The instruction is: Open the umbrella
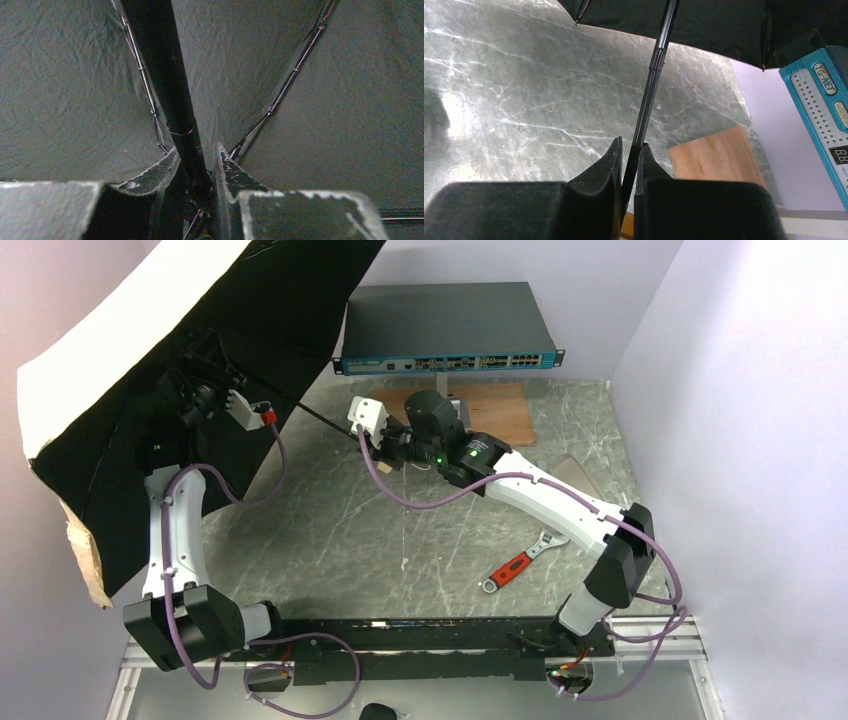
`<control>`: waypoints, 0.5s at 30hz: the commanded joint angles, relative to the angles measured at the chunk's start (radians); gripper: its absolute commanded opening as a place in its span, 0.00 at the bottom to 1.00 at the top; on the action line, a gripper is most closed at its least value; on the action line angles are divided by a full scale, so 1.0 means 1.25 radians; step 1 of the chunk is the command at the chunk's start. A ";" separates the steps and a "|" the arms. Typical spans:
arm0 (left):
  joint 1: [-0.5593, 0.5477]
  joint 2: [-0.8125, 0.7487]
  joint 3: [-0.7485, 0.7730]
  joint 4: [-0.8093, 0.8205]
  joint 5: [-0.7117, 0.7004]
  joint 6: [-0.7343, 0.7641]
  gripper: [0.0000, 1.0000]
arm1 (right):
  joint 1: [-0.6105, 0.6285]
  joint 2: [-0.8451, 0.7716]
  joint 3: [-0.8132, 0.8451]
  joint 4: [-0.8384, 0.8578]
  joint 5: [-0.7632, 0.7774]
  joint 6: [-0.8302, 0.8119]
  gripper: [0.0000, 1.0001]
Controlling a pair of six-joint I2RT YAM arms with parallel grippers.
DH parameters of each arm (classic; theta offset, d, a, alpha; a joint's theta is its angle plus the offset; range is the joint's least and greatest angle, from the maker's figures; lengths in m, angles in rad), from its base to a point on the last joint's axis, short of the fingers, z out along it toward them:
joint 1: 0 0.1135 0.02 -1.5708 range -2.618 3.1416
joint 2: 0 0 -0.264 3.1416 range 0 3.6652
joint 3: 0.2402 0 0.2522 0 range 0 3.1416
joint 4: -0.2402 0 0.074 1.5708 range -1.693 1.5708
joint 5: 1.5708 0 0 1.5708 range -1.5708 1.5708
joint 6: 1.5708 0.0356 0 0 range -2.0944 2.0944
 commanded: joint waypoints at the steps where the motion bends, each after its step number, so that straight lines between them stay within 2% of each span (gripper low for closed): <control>1: 0.157 0.040 0.096 0.289 -0.403 0.038 0.17 | 0.000 -0.067 -0.077 -0.475 -0.128 -0.082 0.00; 9: 0.134 0.007 0.046 0.285 -0.356 0.045 0.22 | 0.001 -0.048 -0.032 -0.393 -0.146 -0.055 0.00; 15: 0.075 -0.040 0.012 0.251 -0.326 0.034 0.30 | 0.001 0.002 0.046 -0.298 -0.169 0.015 0.00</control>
